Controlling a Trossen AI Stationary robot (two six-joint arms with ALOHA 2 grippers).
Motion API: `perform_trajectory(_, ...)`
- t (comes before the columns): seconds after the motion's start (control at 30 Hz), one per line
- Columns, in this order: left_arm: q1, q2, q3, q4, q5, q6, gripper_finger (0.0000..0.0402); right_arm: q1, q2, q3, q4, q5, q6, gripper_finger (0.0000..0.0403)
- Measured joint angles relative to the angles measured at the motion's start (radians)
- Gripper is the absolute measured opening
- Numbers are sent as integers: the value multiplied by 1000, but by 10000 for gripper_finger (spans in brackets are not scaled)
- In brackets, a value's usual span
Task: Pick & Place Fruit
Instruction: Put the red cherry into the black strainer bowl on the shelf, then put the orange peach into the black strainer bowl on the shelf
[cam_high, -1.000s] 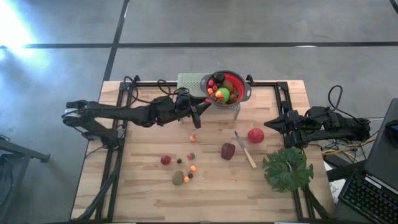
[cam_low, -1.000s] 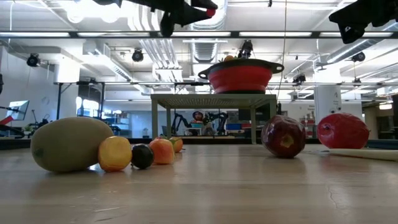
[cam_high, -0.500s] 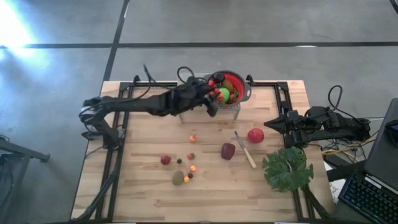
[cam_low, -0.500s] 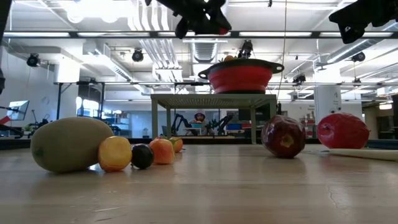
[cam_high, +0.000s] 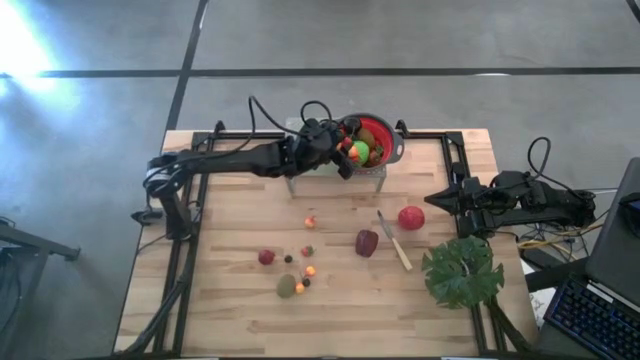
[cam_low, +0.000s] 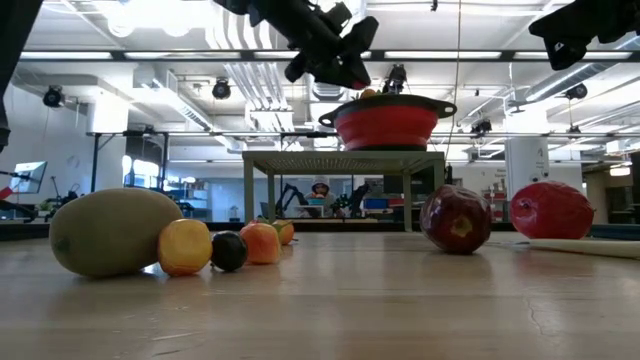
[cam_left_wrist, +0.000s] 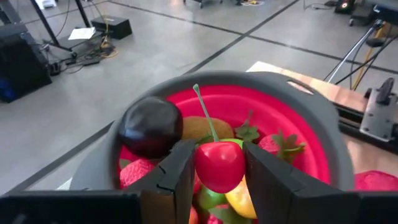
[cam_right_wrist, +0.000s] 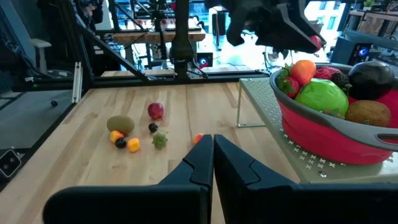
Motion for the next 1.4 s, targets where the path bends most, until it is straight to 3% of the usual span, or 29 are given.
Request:
perform_trajectory(1.03,106,49,-1,-6,18,18,142,0,-1,0,0,0,0,8)
perform_trajectory(1.4,106,43,8,-18,45,21,210,0,-1,0,0,0,0,8)
